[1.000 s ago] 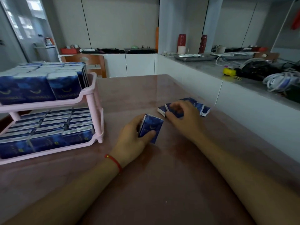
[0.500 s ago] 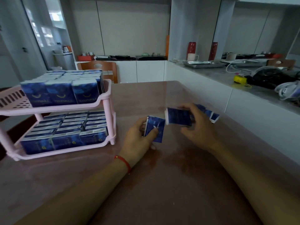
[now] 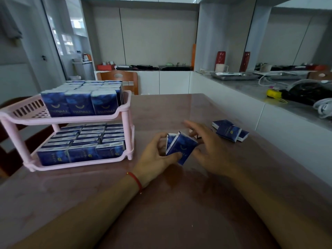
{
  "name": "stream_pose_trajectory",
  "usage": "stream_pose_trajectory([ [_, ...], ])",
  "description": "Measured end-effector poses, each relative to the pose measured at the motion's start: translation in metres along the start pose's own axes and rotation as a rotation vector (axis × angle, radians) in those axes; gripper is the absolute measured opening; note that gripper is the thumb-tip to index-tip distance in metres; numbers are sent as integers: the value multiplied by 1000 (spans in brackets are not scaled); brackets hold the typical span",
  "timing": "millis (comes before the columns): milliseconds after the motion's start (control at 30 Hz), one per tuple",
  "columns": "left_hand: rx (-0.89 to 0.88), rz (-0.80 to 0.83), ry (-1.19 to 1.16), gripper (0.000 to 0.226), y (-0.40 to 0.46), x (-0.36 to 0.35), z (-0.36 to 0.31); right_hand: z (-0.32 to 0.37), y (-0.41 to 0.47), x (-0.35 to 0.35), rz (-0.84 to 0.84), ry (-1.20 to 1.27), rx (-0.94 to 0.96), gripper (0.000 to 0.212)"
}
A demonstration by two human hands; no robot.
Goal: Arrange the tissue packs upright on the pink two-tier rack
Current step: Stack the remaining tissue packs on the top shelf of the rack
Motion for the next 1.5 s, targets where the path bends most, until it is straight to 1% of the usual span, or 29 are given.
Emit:
stream_pose_trajectory([
  [67, 19, -3, -28, 58, 0, 3, 1, 1, -2, -1, 53, 104, -35, 65],
  [100, 31, 16, -23, 58, -1, 2, 2, 5, -3, -2, 70, 115, -32, 59],
  [167, 31, 74, 23, 58, -1, -2, 3, 12, -3, -1, 31, 47, -6, 47],
  [233, 24, 96, 95, 59, -2, -1, 1, 15, -2, -1, -18, -21, 29, 40],
  [367, 13, 187, 354, 62, -6, 2, -5, 16, -2, -8, 31, -37, 21, 43],
  [467, 20, 202, 362, 63, -12, 6, -15, 27, -1, -12, 38, -40, 30, 47],
  [567, 35, 154, 330, 72, -24, 22, -19, 41, -1, -16, 77, -4, 42, 47],
  [633, 50, 135, 332, 77, -35, 36, -19, 53, -2, -19, 134, 48, 44, 45],
  [733, 11, 132, 382, 83, -52, 51, -32, 82, 2, -22, 204, 59, 123, 47],
  [867, -11, 146, 325, 88, -69, 68, -61, 125, 14, -21, 207, 40, 174, 52],
  [933, -34, 155, 380, 90, -78, 78, -79, 146, 20, -18, 210, 21, 179, 51],
  [1000, -144, 174, 541, 88, -88, 90, -104, 166, 29, -11, 206, 55, 178, 46],
  [1033, -232, 145, 624, 83, -94, 99, -120, 174, 35, -6, 203, 77, 174, 44],
  [1067, -342, 79, 671, 74, -101, 111, -139, 183, 42, -1, 198, 100, 168, 43],
  [1100, -467, -30, 699, 62, -110, 126, -160, 192, 51, 4, 193, 126, 163, 41],
  [1167, -758, -358, 808, 35, -128, 160, -199, 211, 71, 13, 175, 194, 166, 38],
  [1200, -867, -546, 883, 28, -135, 180, -212, 222, 82, 17, 158, 227, 172, 35],
  [1233, -899, -724, 923, 26, -138, 199, -217, 234, 95, 21, 140, 254, 178, 32],
  [1267, -862, -863, 921, 30, -136, 218, -216, 245, 109, 23, 122, 279, 179, 28],
  [1300, -793, -945, 886, 38, -131, 236, -209, 257, 124, 24, 111, 309, 177, 26],
  [1333, -727, -968, 826, 46, -127, 250, -197, 267, 140, 23, 106, 341, 176, 25],
  [1367, -676, -946, 755, 54, -122, 259, -181, 276, 157, 20, 98, 357, 171, 25],
  [1433, -621, -843, 633, 66, -115, 266, -154, 291, 194, 11, 84, 325, 154, 28],
  [1500, -608, -765, 617, 72, -110, 270, -140, 301, 227, -5, 114, 288, 120, 30],
])
Point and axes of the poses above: each hand's wrist, its own y-axis towards the middle knuckle, its own x-axis out of the back of the hand, z = x × y, the point moved 7 cm from there along y, towards the middle knuckle, and after that the axes turned 14 degrees about -y, right-handed, at the moved point
